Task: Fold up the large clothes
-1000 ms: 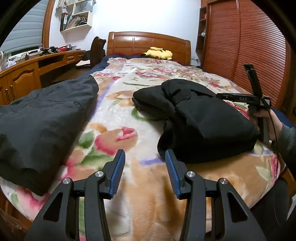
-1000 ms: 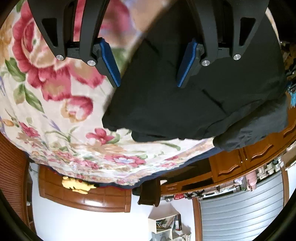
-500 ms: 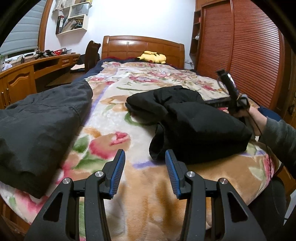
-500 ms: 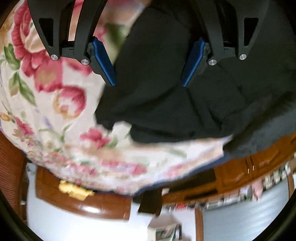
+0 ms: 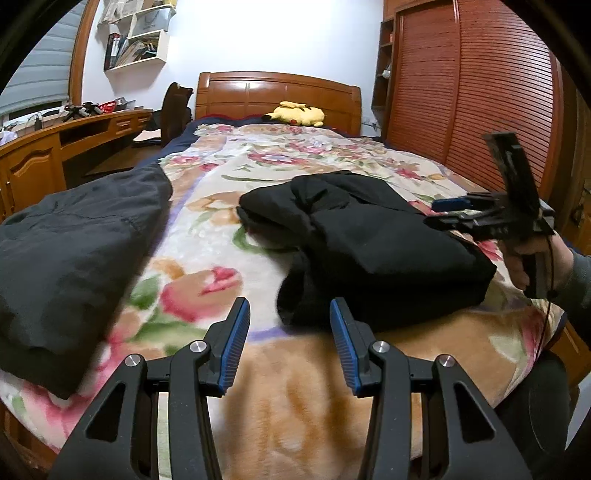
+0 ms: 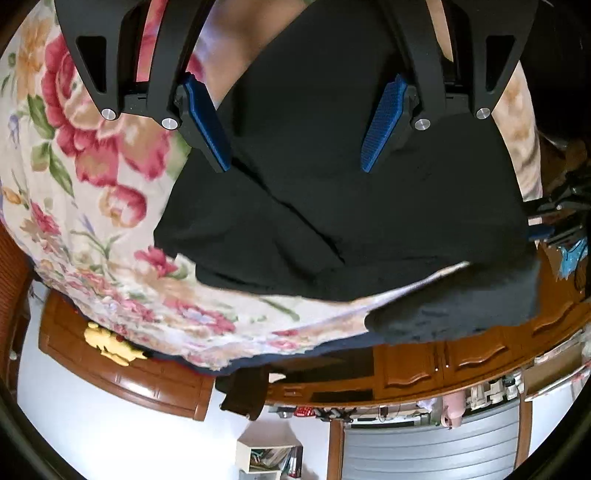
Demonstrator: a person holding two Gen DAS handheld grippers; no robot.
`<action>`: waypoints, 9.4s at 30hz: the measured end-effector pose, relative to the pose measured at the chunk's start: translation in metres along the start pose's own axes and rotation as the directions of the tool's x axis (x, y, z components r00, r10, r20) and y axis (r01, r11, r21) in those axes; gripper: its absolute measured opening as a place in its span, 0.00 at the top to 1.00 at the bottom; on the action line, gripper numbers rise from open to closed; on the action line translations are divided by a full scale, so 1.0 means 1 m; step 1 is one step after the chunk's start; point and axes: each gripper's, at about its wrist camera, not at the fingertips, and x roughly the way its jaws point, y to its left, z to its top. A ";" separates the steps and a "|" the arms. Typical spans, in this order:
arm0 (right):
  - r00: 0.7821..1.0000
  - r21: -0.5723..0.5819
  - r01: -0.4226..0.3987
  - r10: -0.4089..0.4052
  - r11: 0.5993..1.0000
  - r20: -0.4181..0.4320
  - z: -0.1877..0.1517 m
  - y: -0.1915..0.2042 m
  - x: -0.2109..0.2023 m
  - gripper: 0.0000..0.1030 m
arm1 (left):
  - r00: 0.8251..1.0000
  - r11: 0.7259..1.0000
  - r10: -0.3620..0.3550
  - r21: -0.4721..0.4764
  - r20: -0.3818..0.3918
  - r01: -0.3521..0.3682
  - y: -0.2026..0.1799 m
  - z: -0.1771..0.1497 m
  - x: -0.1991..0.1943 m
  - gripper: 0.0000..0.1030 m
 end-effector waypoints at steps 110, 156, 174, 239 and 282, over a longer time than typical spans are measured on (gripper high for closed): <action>0.996 -0.135 -0.026 0.038 0.991 0.087 0.239 0.117 0.227 0.76 | 0.854 0.842 0.520 -0.162 -0.013 -0.515 0.261 0.023 -0.120 0.97; 0.971 -0.153 -0.192 0.210 0.969 0.113 0.204 0.092 0.275 0.58 | 0.809 0.807 0.581 -0.060 -0.092 -0.587 0.258 0.027 -0.064 0.29; 0.979 -0.193 -0.179 0.193 0.965 0.060 0.173 0.120 0.257 0.58 | 0.796 0.787 0.603 -0.124 -0.055 -0.604 0.246 0.028 -0.073 0.28; 0.891 0.271 0.297 -0.368 0.916 0.266 -0.092 -0.085 -0.030 0.19 | 0.987 0.998 0.064 0.016 0.145 -0.067 -0.145 0.076 0.051 0.00; 0.874 0.337 0.285 -0.388 0.897 0.294 -0.116 -0.100 -0.036 0.19 | 0.985 0.995 0.072 0.054 0.159 -0.082 -0.164 0.059 0.060 0.00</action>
